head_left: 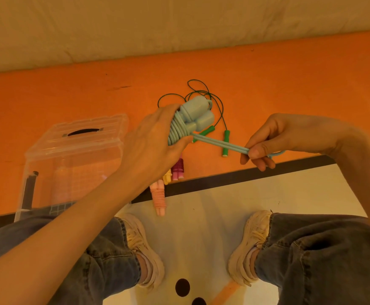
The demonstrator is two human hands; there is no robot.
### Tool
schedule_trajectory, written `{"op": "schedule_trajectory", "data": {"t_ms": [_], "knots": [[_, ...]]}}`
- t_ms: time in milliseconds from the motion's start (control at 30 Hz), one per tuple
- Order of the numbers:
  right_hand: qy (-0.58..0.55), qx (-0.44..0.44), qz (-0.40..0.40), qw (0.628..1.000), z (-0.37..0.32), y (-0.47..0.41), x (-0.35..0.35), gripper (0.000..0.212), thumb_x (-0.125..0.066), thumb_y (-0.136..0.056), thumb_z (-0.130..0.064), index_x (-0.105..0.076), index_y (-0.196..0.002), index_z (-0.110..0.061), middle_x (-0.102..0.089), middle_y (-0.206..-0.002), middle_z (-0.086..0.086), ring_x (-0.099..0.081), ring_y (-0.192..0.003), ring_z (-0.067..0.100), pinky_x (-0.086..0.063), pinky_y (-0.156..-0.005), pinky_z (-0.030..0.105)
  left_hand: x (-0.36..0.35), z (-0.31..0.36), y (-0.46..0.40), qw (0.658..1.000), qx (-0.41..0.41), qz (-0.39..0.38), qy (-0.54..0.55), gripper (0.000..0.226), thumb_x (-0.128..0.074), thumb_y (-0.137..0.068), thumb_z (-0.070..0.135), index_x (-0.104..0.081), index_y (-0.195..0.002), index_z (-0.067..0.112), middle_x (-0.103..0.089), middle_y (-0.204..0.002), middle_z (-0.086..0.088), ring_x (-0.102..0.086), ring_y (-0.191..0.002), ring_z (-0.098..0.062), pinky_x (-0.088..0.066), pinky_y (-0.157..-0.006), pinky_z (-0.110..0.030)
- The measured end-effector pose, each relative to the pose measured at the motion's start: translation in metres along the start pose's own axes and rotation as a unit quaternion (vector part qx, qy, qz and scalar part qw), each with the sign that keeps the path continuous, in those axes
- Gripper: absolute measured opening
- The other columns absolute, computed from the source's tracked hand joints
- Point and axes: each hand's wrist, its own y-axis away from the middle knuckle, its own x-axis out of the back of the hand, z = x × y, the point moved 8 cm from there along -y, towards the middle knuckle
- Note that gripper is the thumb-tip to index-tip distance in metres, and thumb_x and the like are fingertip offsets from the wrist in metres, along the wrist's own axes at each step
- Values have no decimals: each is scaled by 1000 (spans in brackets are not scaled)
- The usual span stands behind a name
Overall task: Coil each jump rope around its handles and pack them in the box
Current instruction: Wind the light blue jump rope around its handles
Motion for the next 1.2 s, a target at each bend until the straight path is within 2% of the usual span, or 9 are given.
{"op": "schedule_trajectory", "data": {"t_ms": [267,400,500,600,800,933,1000,1100,1200], "knots": [[-8,38,20,999,-12,-2,-1,21,-61,-81,-31,-78,-88,-20,-65,-67,6,-52,-61,17,-47,-64,19,-20,14,4,988,-96,-44,-115,72,-70,-81,38,-43,-142,12,-61,-116,-6,-60,-98,-28,-46,-75,-42],[-15,66,20,998,-21,0,-5,28,-62,-78,-31,-77,-90,-10,-63,-63,4,-50,-57,14,-45,-62,19,-21,21,8,983,-116,-16,-142,80,-74,-71,57,-52,-135,14,-67,-102,-2,-65,-85,-26,-48,-73,-45],[-14,69,2,997,-25,0,-11,28,-63,-78,-29,-76,-92,-9,-62,-62,3,-50,-57,15,-46,-63,18,-20,21,9,987,-105,-12,-120,71,-62,-71,68,-59,-125,21,-69,-106,5,-67,-86,-21,-46,-75,-41],[-4,59,3,998,-23,0,-10,30,-63,-78,-32,-76,-95,-12,-62,-62,1,-50,-57,13,-47,-64,22,-14,13,2,994,-69,-13,-87,62,-50,-75,70,-62,-116,25,-68,-102,7,-60,-77,-14,-45,-65,-32],[110,28,170,979,-14,20,33,22,-68,-69,-36,-76,-89,-30,-70,-67,-1,-51,-54,7,-41,-49,13,-8,-10,-5,988,-18,-36,-152,51,-47,-75,67,-62,-105,28,-66,-89,7,-60,-74,-20,-36,-65,-34],[61,105,295,948,-25,41,60,24,-69,-72,-33,-77,-93,-24,-73,-75,5,-51,-58,12,-37,-44,21,-13,-8,-2,983,-23,-78,-162,46,-57,-81,60,-61,-109,25,-65,-93,5,-50,-73,-15,-26,-55,-27],[43,146,326,933,-36,44,59,23,-69,-75,-24,-74,-96,-17,-73,-77,3,-55,-57,5,-41,-48,15,-20,-4,-1,981,-32,-111,-158,48,-57,-81,61,-60,-112,25,-65,-99,6,-54,-80,-15,-23,-49,-25],[30,183,350,918,-45,42,57,27,-68,-78,-13,-68,-105,-8,-73,-71,-10,-60,-59,0,-46,-56,10,-35,0,2,977,-54,-159,-128,55,-44,-74,67,-60,-108,27,-65,-97,7,-61,-85,-18,-42,-60,-31],[-2,208,355,912,-48,34,56,26,-67,-81,-6,-66,-107,-9,-72,-67,-12,-62,-59,2,-44,-56,9,-45,5,6,969,-71,-192,-137,54,-40,-70,68,-59,-104,31,-65,-97,8,-61,-84,-17,-38,-59,-30]]}}
